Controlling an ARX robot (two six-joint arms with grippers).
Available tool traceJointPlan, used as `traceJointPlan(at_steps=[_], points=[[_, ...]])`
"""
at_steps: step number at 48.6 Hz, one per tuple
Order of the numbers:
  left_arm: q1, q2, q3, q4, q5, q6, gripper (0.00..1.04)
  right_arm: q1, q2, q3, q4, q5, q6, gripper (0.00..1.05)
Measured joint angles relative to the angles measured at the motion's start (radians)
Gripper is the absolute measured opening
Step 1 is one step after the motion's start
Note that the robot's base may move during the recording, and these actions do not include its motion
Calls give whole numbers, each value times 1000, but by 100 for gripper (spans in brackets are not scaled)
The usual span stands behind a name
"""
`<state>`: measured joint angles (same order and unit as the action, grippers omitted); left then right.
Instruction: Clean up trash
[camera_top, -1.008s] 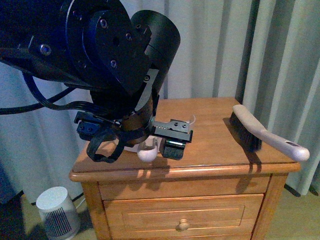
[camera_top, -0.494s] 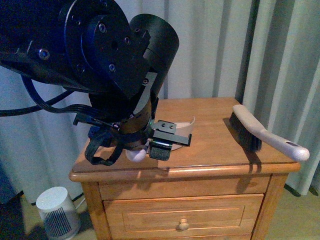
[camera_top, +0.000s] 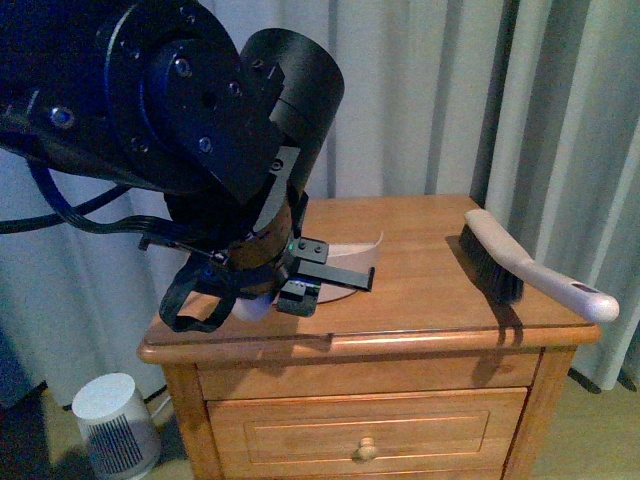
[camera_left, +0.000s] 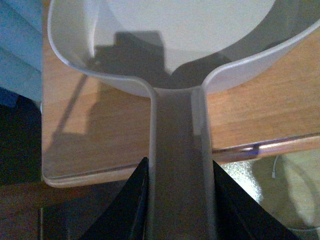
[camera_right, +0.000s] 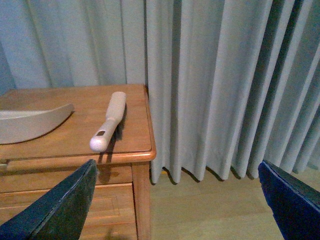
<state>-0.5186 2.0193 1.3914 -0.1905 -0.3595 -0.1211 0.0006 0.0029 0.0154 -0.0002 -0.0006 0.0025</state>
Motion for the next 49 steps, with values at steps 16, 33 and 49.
traceJointPlan(at_steps=[16,33,49], points=[[83,-207,-169,347,5,124,29,0,0,0,0,0,0,97],[163,-532,-486,763,119,365,29,0,0,0,0,0,0,97],[433,-1082,-859,839,391,420,29,0,0,0,0,0,0,97]])
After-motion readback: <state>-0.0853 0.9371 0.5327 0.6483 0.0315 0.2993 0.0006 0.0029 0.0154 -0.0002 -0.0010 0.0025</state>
